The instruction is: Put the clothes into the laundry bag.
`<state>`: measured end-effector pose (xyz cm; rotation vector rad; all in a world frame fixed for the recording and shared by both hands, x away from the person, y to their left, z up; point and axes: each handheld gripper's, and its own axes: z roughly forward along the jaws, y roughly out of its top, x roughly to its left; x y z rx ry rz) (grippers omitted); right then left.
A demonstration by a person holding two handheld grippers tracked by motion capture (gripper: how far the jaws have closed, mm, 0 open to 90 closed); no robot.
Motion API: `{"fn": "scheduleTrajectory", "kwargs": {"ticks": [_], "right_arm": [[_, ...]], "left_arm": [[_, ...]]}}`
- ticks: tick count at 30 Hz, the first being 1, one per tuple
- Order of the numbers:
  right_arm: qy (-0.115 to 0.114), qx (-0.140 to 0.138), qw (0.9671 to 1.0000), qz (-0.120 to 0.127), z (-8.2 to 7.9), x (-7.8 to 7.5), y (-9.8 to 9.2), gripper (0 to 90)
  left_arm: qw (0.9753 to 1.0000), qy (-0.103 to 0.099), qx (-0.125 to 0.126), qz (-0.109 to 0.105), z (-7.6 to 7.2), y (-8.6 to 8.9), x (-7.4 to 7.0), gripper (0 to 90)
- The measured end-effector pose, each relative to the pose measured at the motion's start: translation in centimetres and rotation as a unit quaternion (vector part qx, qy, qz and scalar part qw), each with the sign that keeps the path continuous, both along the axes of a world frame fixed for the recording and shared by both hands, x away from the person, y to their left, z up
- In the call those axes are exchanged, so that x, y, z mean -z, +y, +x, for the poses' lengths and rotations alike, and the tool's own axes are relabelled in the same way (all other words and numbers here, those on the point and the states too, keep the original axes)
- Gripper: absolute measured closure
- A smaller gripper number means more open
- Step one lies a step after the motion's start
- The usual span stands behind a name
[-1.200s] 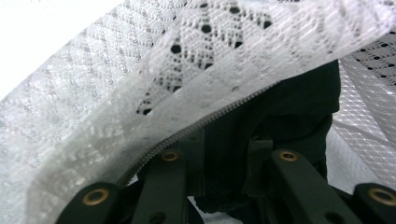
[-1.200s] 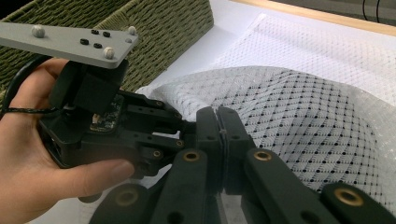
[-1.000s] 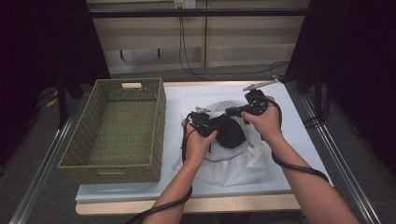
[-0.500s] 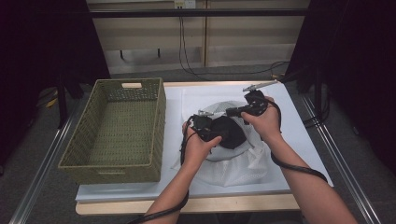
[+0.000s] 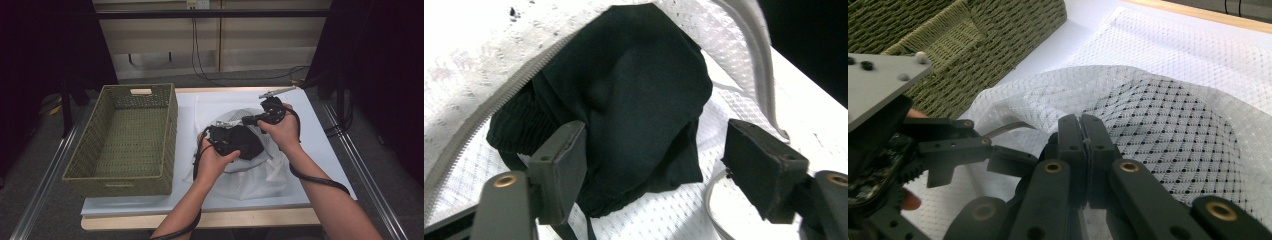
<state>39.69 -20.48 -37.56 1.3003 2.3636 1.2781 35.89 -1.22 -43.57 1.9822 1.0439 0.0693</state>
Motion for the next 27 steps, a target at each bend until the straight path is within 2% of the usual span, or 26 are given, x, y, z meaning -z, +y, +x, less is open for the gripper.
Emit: {"fn": "scheduleTrajectory", "kwargs": {"ticks": [3, 8, 9, 13, 17, 18, 19, 21, 23, 25, 26, 27], "right_arm": [[0.003, -0.001, 1.0, 0.0, 0.0, 0.0, 0.1, 89.3], [0.002, -0.004, 1.0, 0.0, -0.1, 0.0, 0.4, 89.3], [0.001, -0.005, 1.0, -0.002, -0.1, 0.0, 0.4, 89.3], [0.002, -0.003, 1.0, -0.001, -0.1, 0.0, 0.4, 89.3], [0.001, -0.004, 1.0, 0.0, -0.1, 0.0, 0.2, 89.3], [0.001, -0.005, 1.0, 0.0, -0.1, 0.0, 0.1, 89.3], [0.001, -0.005, 1.0, -0.001, -0.1, 0.0, 0.1, 89.3], [0.001, -0.004, 1.0, -0.001, -0.1, 0.1, 0.1, 89.3], [0.001, -0.004, 1.0, -0.001, -0.1, 0.1, 0.1, 89.3], [0.002, -0.003, 1.0, 0.0, -0.1, 0.0, 0.1, 89.3], [0.001, -0.003, 1.0, -0.001, -0.1, 0.0, 0.0, 89.3], [0.0, -0.002, 1.0, -0.002, -0.1, 0.0, 0.0, 89.2]], "left_arm": [[0.9998, 0.011, 0.012, 0.01, -0.1, -0.1, 0.2, 31.8], [0.9997, 0.012, 0.01, 0.019, -0.2, -0.6, 1.0, 33.5], [0.9994, 0.013, 0.015, 0.027, -0.2, -0.6, 1.1, 33.6], [0.9987, 0.033, 0.023, 0.032, 0.0, -0.6, 1.9, 36.4], [0.9985, 0.041, 0.011, 0.034, 0.3, 0.0, 1.6, 43.3], [0.9982, 0.049, 0.005, 0.036, 0.3, 0.1, 1.6, 45.5], [0.9972, 0.058, 0.004, 0.047, 0.4, 0.4, 1.7, 46.9], [0.9963, 0.063, 0.009, 0.057, 0.6, 0.6, 2.2, 45.7], [0.9956, 0.071, 0.006, 0.06, 0.7, 0.5, 2.8, 46.7], [0.9961, 0.066, 0.012, 0.057, 0.7, 0.2, 3.2, 48.3], [0.996, 0.071, 0.01, 0.053, 0.7, 0.0, 3.2, 56.4], [0.996, 0.069, 0.012, 0.055, 0.8, -0.1, 3.2, 58.6]]}}
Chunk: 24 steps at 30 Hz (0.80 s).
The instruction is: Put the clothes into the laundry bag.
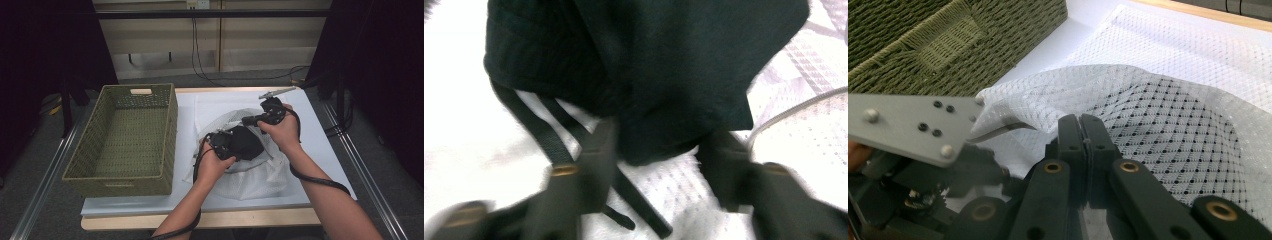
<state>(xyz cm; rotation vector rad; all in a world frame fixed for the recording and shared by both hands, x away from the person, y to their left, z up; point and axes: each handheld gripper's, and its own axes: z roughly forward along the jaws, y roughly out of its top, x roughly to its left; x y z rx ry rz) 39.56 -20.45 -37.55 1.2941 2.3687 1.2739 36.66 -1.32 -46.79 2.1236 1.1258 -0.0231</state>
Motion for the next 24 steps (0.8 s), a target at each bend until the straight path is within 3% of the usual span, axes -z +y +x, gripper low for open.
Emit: {"fn": "scheduleTrajectory", "kwargs": {"ticks": [6, 11, 20, 24], "right_arm": [[0.001, 0.0, 1.0, 0.0, 0.1, 0.0, -0.1, 89.3], [0.002, -0.003, 1.0, 0.001, 0.1, 0.1, -0.1, 89.2], [0.005, -0.001, 1.0, 0.008, 0.1, 0.4, -0.4, 89.3], [0.004, 0.0, 0.9999, 0.01, 0.0, 0.4, -0.4, 89.3]], "left_arm": [[0.9994, -0.008, -0.016, -0.028, 0.6, -0.4, 0.3, 66.6], [0.9975, -0.027, -0.036, -0.056, 1.2, -0.5, 0.3, 69.3], [0.9964, -0.043, -0.038, -0.062, 2.0, -0.1, 0.2, 70.1], [0.996, -0.061, -0.041, -0.051, 2.2, 0.0, 0.1, 71.3]]}}
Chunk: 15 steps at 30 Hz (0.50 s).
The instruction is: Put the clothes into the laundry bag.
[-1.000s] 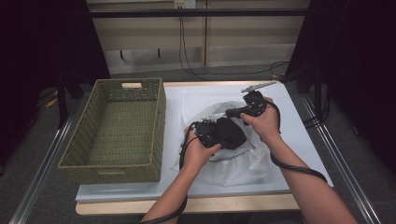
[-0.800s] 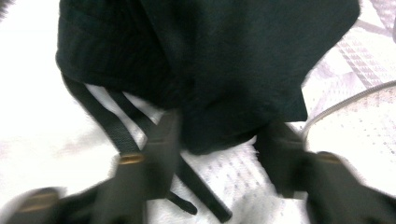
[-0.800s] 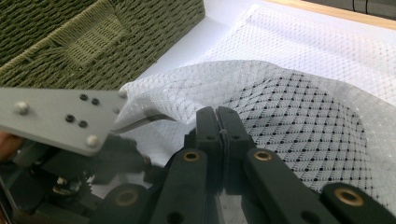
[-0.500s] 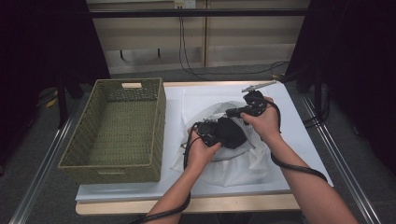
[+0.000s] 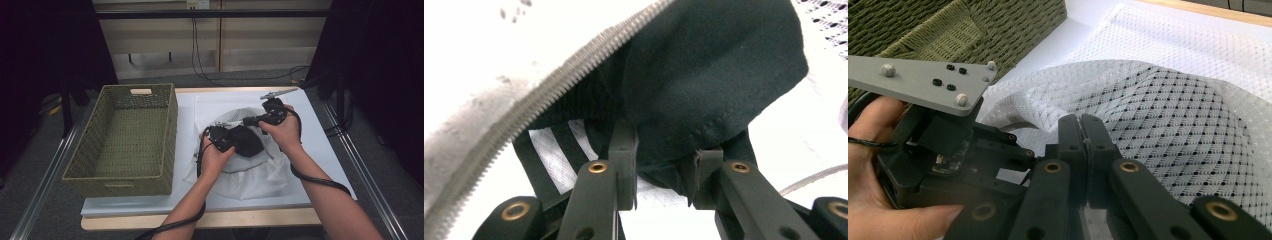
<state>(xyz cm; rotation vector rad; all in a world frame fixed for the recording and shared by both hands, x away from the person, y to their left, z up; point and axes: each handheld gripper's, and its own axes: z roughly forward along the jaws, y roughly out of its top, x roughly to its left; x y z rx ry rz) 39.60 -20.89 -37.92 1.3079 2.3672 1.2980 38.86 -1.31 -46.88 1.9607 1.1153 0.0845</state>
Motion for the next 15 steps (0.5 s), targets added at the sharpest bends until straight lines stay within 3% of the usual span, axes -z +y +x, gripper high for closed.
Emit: {"fn": "scheduleTrajectory", "kwargs": {"ticks": [10, 12, 15], "right_arm": [[0.0, -0.003, 1.0, -0.001, 0.0, 0.0, 0.0, 89.3], [0.002, -0.001, 1.0, 0.001, 0.0, 0.1, 0.1, 89.3], [0.003, -0.004, 1.0, 0.0, 0.0, 0.1, 0.2, 89.3]], "left_arm": [[0.9987, -0.038, -0.034, -0.003, 0.8, 1.0, -0.2, 72.8], [0.9988, -0.037, -0.031, 0.0, 1.0, 1.2, -0.1, 72.6], [0.998, -0.042, -0.047, -0.006, 1.3, 1.3, 0.1, 72.0]]}}
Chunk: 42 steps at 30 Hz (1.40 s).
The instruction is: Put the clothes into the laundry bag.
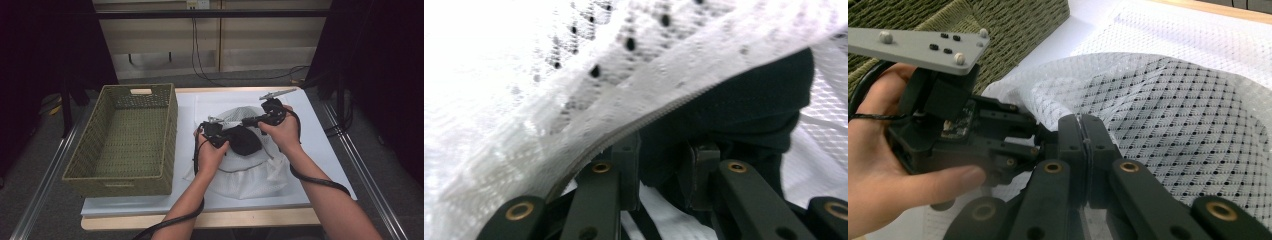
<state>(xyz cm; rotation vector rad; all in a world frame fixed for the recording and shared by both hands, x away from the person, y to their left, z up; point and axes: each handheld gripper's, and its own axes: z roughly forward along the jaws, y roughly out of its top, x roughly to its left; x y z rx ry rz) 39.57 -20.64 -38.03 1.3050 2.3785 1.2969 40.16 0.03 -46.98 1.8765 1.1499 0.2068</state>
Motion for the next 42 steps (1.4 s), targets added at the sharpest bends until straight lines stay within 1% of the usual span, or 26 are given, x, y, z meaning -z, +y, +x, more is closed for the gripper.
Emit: {"fn": "scheduleTrajectory", "kwargs": {"ticks": [1, 4, 6, 7, 8, 9, 10, 12, 14, 16, 19, 21, 23, 24, 25, 26, 28, 30, 31, 34, 35, 37, 38, 39, 40, 42], "right_arm": [[0.0, 0.0, 1.0, 0.0, 0.0, 0.0, 0.0, 89.3], [0.0, -0.003, 1.0, -0.001, -0.1, -0.1, 0.1, 89.3], [-0.001, -0.003, 1.0, -0.005, -0.1, -0.2, 0.2, 89.3], [-0.001, -0.004, 1.0, -0.007, 0.0, -0.1, 0.2, 89.3], [-0.001, -0.003, 1.0, -0.008, 0.0, 0.0, 0.2, 89.3], [0.001, -0.003, 1.0, -0.008, 0.1, 0.1, 0.2, 89.3], [0.0, -0.002, 1.0, -0.009, 0.1, 0.2, 0.1, 89.3], [0.003, 0.002, 1.0, -0.007, 0.1, 0.3, 0.0, 89.3], [0.003, 0.001, 0.9999, -0.01, 0.1, 0.4, 0.0, 89.3], [0.003, 0.001, 1.0, -0.009, 0.1, 0.4, -0.1, 89.3], [0.003, 0.003, 0.9999, -0.01, 0.0, 0.4, -0.2, 89.3], [0.003, 0.005, 0.9999, -0.012, 0.0, 0.4, -0.2, 89.3], [0.002, 0.005, 0.9999, -0.013, 0.1, 0.5, -0.2, 89.3], [0.003, 0.008, 0.9999, -0.011, 0.1, 0.5, -0.2, 89.3], [0.005, 0.007, 0.9999, -0.009, 0.1, 0.5, -0.1, 89.3], [0.005, 0.007, 0.9999, -0.009, 0.2, 0.6, -0.1, 89.3], [0.005, 0.006, 0.9999, -0.011, 0.2, 0.7, 0.0, 89.3], [0.006, 0.006, 0.9999, -0.011, 0.2, 0.7, 0.0, 89.3], [0.006, 0.006, 0.9999, -0.012, 0.2, 0.7, 0.0, 89.3], [0.006, 0.007, 0.9999, -0.012, 0.2, 0.7, 0.0, 89.3], [0.005, 0.006, 0.9999, -0.011, 0.2, 0.6, -0.1, 89.3], [0.004, 0.006, 0.9999, -0.012, 0.2, 0.6, -0.1, 89.3], [0.004, 0.006, 0.9999, -0.012, 0.2, 0.6, -0.1, 89.2], [0.003, 0.006, 0.9999, -0.011, 0.2, 0.5, -0.1, 89.2], [0.003, 0.006, 0.9999, -0.01, 0.1, 0.5, -0.1, 89.3], [0.002, 0.005, 1.0, -0.008, 0.1, 0.4, -0.1, 89.2]], "left_arm": [[1.0, -0.006, -0.002, 0.006, 0.1, 0.2, 0.0, 71.8], [1.0, 0.0, -0.004, -0.002, 0.3, 0.3, 0.0, 70.2], [0.9993, 0.034, 0.007, -0.009, 0.2, 0.2, 0.3, 71.7], [0.9992, 0.038, 0.006, -0.011, 0.1, 0.2, 0.3, 71.4], [0.9991, 0.041, 0.008, -0.009, 0.0, 0.3, 0.3, 70.3], [0.9984, 0.053, 0.003, -0.019, -0.2, 0.3, 0.2, 67.9], [0.9983, 0.056, 0.007, -0.015, -0.3, 0.4, 0.1, 63.7], [0.998, 0.059, 0.011, -0.019, -0.7, 0.3, -0.2, 63.1], [0.9976, 0.066, 0.019, -0.011, -1.2, 0.2, -0.7, 62.9], [0.9971, 0.071, 0.021, -0.014, -1.6, 0.0, -1.0, 61.4], [0.9974, 0.065, 0.031, 0.001, -2.3, 0.1, -1.6, 58.8], [0.9967, 0.071, 0.039, -0.004, -2.6, -0.1, -1.9, 56.9], [0.9962, 0.073, 0.049, 0.002, -2.9, -0.3, -2.1, 57.4], [0.9959, 0.076, 0.05, -0.003, -3.0, -0.5, -2.1, 56.9], [0.9955, 0.079, 0.053, -0.002, -3.0, -0.6, -2.0, 55.1], [0.995, 0.08, 0.059, 0.003, -3.0, -0.7, -1.9, 53.4], [0.9949, 0.08, 0.061, 0.011, -3.0, -1.0, -1.4, 51.7], [0.9933, 0.093, 0.067, 0.014, -3.0, -1.2, -1.1, 51.4], [0.9932, 0.094, 0.068, 0.013, -3.0, -1.3, -0.9, 50.8], [0.9921, 0.102, 0.071, 0.017, -3.0, -1.5, -0.7, 49.4], [0.9914, 0.107, 0.073, 0.018, -3.1, -1.7, -0.5, 48.3], [0.9897, 0.114, 0.081, 0.031, -3.1, -2.0, 0.0, 45.0], [0.9897, 0.114, 0.082, 0.026, -3.2, -2.3, 0.4, 43.9], [0.9905, 0.108, 0.083, 0.021, -3.1, -2.5, 0.5, 44.2], [0.991, 0.107, 0.077, 0.021, -3.1, -2.6, 0.6, 45.1], [0.9911, 0.107, 0.077, 0.019, -2.8, -2.6, 0.5, 49.2]]}}
